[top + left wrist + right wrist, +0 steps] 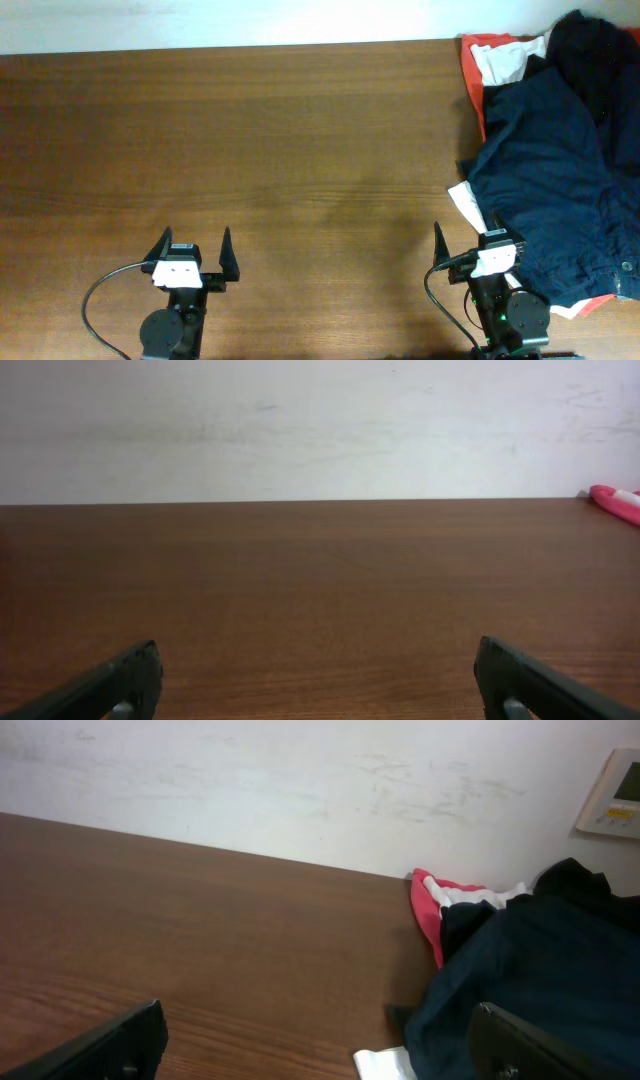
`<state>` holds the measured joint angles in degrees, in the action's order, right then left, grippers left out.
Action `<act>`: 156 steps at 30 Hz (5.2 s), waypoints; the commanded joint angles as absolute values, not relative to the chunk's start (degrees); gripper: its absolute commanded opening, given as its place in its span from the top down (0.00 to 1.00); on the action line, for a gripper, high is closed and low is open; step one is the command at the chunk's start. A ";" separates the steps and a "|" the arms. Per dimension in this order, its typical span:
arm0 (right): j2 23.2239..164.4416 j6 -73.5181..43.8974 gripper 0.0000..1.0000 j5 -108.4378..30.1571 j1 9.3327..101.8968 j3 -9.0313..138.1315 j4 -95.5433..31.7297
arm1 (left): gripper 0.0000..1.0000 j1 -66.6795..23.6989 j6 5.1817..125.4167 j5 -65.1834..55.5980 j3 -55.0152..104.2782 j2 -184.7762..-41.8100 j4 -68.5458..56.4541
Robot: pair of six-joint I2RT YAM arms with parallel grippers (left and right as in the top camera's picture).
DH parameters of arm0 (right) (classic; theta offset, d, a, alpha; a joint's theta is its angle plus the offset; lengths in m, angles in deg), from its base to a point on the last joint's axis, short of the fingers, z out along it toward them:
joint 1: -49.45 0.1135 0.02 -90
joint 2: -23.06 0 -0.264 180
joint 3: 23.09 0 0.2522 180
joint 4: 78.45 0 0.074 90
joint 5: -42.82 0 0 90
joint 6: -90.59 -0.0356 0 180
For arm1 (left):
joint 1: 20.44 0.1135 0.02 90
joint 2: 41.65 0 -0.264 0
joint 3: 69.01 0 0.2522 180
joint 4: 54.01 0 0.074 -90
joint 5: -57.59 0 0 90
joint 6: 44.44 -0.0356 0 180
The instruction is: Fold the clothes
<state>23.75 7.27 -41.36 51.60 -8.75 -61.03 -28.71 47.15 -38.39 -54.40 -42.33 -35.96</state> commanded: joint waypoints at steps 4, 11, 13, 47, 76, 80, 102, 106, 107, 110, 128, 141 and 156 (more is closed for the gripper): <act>23.79 7.66 0.01 -41.86 52.02 -9.01 -60.64 | 0.01 -28.52 39.30 -37.99 -54.71 -42.92 -35.91; 23.79 7.66 0.01 -41.86 52.02 -9.01 -60.64 | 0.01 -28.52 39.30 -37.99 -54.71 -42.92 -35.89; 23.79 7.66 0.01 -41.86 52.02 -9.01 -60.64 | 0.01 -28.52 39.30 -37.99 -54.71 -42.92 -35.91; 27.22 1.58 0.01 -40.38 52.06 2.18 -46.76 | 0.01 -28.52 44.92 -32.16 -49.31 -48.50 -32.07; 99.50 -5.26 0.96 -47.19 49.16 60.78 -25.32 | 0.01 -28.52 44.90 -28.53 -14.80 -101.15 -24.37; 99.48 -8.89 0.96 -34.89 68.17 60.82 -38.69 | 0.01 -28.54 44.90 -28.49 -14.80 -101.22 -24.61; 110.52 -11.75 0.01 -38.85 28.74 60.82 3.95 | 0.07 -66.61 101.64 -2.83 -14.80 -141.02 -52.26; 110.52 -11.73 0.01 -38.85 28.74 60.82 4.12 | 0.26 -73.72 108.37 -2.85 -14.78 -149.91 -66.56; 110.52 -11.75 0.01 -38.85 28.74 60.82 4.12 | 0.42 -73.80 108.87 -2.85 -14.78 -151.20 -68.13; 110.52 -11.73 0.01 -38.87 28.74 60.82 4.10 | 0.99 -70.64 103.71 -7.28 -14.78 -151.88 -68.11; 110.54 -11.73 0.01 -38.76 28.81 60.80 3.91 | 0.01 -12.06 69.92 3.64 -12.09 -125.17 -0.31; 110.54 -11.73 0.01 -38.80 28.81 60.71 4.34 | 0.04 -33.70 99.98 -15.79 -19.67 -125.22 -10.43; 110.54 -6.55 0.01 -29.32 37.70 60.26 8.32 | 0.01 -5.70 74.14 -14.23 2.23 -128.91 6.05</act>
<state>111.18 -7.71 -32.62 32.96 60.63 7.16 -5.81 77.59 -24.20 1.48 -129.06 -6.36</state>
